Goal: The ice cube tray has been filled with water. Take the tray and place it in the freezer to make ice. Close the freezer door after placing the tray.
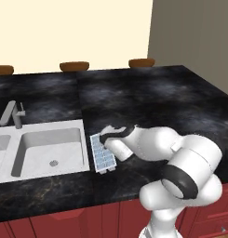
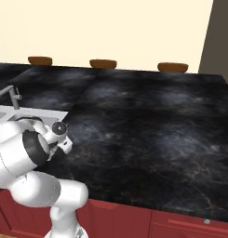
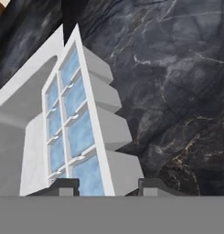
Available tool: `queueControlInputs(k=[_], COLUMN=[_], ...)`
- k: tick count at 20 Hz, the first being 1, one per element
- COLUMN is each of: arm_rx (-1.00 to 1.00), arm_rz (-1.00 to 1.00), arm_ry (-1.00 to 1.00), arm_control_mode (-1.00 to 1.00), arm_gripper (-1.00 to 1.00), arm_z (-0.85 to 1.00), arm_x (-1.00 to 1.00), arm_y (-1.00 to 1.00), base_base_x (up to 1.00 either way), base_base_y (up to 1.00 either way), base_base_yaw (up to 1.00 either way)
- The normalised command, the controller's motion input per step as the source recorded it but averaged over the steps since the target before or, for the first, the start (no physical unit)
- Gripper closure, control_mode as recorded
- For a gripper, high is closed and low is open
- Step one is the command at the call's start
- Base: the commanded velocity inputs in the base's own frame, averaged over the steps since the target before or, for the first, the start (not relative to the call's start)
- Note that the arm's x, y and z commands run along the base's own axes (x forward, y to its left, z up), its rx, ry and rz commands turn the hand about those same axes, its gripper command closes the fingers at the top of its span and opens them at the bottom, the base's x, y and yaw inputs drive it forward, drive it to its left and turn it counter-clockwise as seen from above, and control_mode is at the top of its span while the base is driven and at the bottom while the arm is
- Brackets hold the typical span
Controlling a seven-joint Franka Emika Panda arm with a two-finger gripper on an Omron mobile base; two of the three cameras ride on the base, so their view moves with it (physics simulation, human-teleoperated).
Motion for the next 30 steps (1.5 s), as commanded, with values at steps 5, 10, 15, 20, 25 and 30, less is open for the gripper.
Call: queueControlInputs(k=[5,10,15,20,25,30], arm_rx=[0.14,0.33,0.2,0.01,0.0,0.0], arm_rz=[0.01,0.0,-0.11,-0.1,-0.04,-0.01], arm_ry=[0.04,0.17,0.07,0.0,0.0,0.0], arm_control_mode=[-1.0,-1.0,-1.0,-1.0,-1.0,-1.0], arm_gripper=[1.0,1.0,1.0,1.0,1.0,1.0], arm_z=[0.81,0.89,0.81,0.6,0.57,0.46], arm_x=[-0.01,0.0,-0.13,-0.23,-0.39,-0.51], arm_y=[-0.18,-0.26,-0.62,-0.61,-0.65,-0.66], base_base_x=[0.0,0.0,0.0,0.0,0.0,0.0], base_base_y=[0.0,0.0,0.0,0.0,0.0,0.0], base_base_yaw=[0.0,0.0,0.0,0.0,0.0,0.0])
